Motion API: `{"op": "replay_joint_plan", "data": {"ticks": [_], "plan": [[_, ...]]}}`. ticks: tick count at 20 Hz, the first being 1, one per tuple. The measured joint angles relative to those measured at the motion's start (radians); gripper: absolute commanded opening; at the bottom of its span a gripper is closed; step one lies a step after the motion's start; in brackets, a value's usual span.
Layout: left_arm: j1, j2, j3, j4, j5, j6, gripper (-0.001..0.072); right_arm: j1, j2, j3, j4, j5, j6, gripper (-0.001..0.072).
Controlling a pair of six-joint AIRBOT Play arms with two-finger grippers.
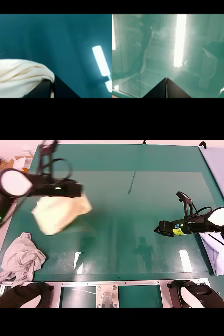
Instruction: Fold the shirts.
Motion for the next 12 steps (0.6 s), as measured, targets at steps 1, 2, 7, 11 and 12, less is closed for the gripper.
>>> {"op": "replay_joint_plan", "data": {"ticks": [1,2,7,11,12], "plan": [[-0.06,-0.019,0.016,-0.032,0.023,-0.003,0.0021,0.0,0.0,0.0,0.0,0.0,0.0,0.0022],[-0.114,-0.046,0.027,-0.064,0.044,-0.006,0.0021,0.0,0.0,0.0,0.0,0.0,0.0,0.0022],[-0.305,-0.309,0.079,-0.348,0.122,0.087,0.059,0.0,0.0,0.0,0.0,-0.001,0.0,0.0081],[-0.227,-0.429,0.146,-0.478,0.018,0.129,0.0621,0.0,0.0,0.003,-0.026,-0.001,0.0,0.0412],[-0.166,-0.435,0.165,-0.481,-0.035,0.132,0.062,0.0,0.0,0.004,-0.041,0.0,0.0,0.0446]]}}
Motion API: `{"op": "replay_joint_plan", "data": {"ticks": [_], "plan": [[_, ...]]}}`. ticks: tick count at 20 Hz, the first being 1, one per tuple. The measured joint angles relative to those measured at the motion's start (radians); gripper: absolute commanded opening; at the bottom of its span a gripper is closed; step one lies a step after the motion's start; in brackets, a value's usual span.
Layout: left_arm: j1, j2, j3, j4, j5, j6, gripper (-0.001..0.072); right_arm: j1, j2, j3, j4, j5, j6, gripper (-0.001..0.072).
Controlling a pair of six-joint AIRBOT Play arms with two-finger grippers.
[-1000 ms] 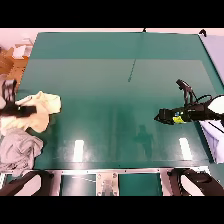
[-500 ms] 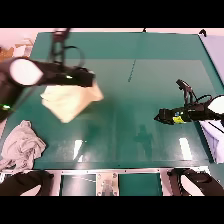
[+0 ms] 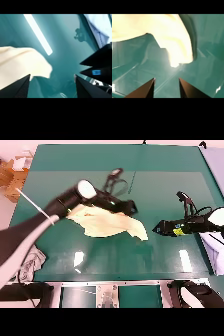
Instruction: Fold the shirts.
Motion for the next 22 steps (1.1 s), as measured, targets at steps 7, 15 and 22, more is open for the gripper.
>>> {"op": "replay_joint_plan", "data": {"ticks": [7,15,22], "plan": [[0.593,0.043,0.006,0.161,-0.301,-0.033,0.062,0.0,-0.045,-0.061,-0.054,-0.037,0.051,0.0453],[0.763,-0.21,-0.049,0.108,-0.165,0.068,0.0601,0.001,-0.312,-0.109,0.176,-0.235,-0.063,0.0449],[0.725,-0.328,-0.045,-0.044,-0.04,0.152,0.0022,0.002,-0.474,-0.06,0.309,-0.28,-0.179,0.002]]}}
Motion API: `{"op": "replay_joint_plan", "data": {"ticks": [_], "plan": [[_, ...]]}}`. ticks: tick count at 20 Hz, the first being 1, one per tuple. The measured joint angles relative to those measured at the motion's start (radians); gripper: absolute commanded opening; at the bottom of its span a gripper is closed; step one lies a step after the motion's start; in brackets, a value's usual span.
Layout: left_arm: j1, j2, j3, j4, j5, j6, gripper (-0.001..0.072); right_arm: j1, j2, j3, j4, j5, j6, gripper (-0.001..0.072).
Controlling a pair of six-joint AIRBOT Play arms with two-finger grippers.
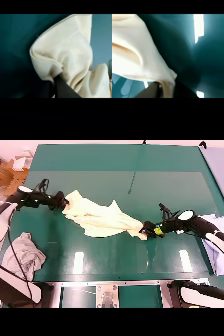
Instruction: Fold the shirts.
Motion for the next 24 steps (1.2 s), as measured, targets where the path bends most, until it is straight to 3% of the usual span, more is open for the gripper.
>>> {"op": "replay_joint_plan", "data": {"ticks": [6,16,20,24], "plan": [[-0.035,0.023,0.169,-0.015,-0.081,0.004,0.0021,-0.071,-0.031,0.173,-0.018,0.075,-0.063,0.0019],[-0.04,0.487,0.632,0.119,-0.193,-0.099,0.0021,-0.369,0.094,1.073,-0.047,0.386,-0.061,0.002],[-0.04,0.701,0.689,0.132,-0.223,-0.12,0.0022,-0.419,0.204,1.292,-0.047,0.38,-0.055,0.0019],[-0.04,0.818,0.697,0.139,-0.315,-0.167,0.0022,-0.444,0.297,1.355,-0.059,0.293,-0.054,0.0019]]}}
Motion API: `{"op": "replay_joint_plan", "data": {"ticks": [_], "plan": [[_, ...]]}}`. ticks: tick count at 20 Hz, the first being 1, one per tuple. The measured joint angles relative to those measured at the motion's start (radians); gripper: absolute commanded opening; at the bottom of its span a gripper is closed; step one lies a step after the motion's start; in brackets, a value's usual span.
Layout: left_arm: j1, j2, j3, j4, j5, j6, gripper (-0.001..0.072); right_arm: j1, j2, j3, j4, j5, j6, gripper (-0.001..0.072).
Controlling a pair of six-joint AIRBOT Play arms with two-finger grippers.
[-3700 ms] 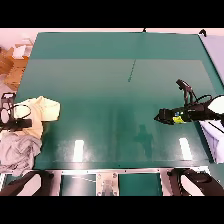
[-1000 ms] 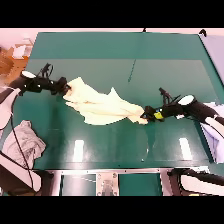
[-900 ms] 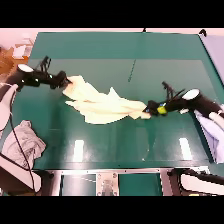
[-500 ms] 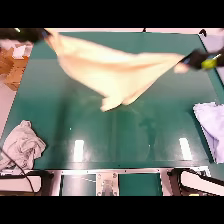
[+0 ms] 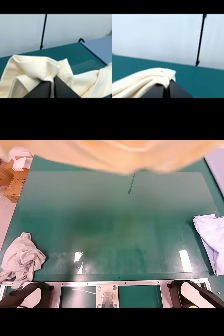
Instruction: Fold the shirts.
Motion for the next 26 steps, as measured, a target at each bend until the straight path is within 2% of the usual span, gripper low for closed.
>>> {"op": "replay_joint_plan", "data": {"ticks": [3,7,12,16,17,18,19,20,21,22,23,24,25,26], "plan": [[0.0,0.021,-0.092,0.015,-0.081,-0.045,0.0023,-0.004,0.008,-0.036,-0.003,-0.026,0.0,0.002],[0.0,-0.006,-0.393,0.017,-0.082,-0.052,0.0023,0.045,-0.063,-0.199,0.005,-0.042,-0.006,0.0021],[-0.01,-0.205,-0.811,-0.037,0.113,0.066,0.0023,0.179,-0.317,-0.475,0.006,-0.103,-0.053,0.0021],[-0.013,-0.51,-0.853,-0.167,0.228,0.2,0.0024,0.236,-0.57,-0.571,0.012,-0.172,-0.065,0.0023],[-0.014,-0.571,-0.826,-0.205,0.238,0.225,0.0066,0.239,-0.612,-0.581,0.013,-0.188,-0.066,0.009],[-0.014,-0.62,-0.789,-0.238,0.249,0.246,0.0379,0.239,-0.644,-0.588,0.015,-0.206,-0.066,0.0309],[-0.013,-0.661,-0.743,-0.264,0.263,0.262,0.0599,0.234,-0.665,-0.589,0.02,-0.219,-0.066,0.0461],[-0.009,-0.689,-0.693,-0.276,0.262,0.271,0.0602,0.222,-0.677,-0.584,0.02,-0.218,-0.066,0.0471],[0.0,-0.706,-0.641,-0.281,0.258,0.272,0.0601,0.203,-0.682,-0.573,0.018,-0.21,-0.058,0.043],[0.015,-0.721,-0.583,-0.272,0.241,0.261,0.06,0.174,-0.682,-0.558,0.017,-0.187,-0.048,0.0355],[0.035,-0.731,-0.531,-0.245,0.203,0.237,0.0599,0.141,-0.676,-0.548,0.016,-0.15,-0.039,0.0354],[0.06,-0.739,-0.479,-0.212,0.151,0.209,0.0561,0.104,-0.667,-0.546,0.011,-0.103,-0.032,0.0353],[0.086,-0.742,-0.439,-0.18,0.09,0.184,0.0472,0.062,-0.651,-0.554,0.007,-0.061,-0.032,0.0353],[0.117,-0.744,-0.411,-0.141,0.017,0.165,0.0471,0.023,-0.634,-0.577,0.003,-0.022,-0.033,0.0356]]}}
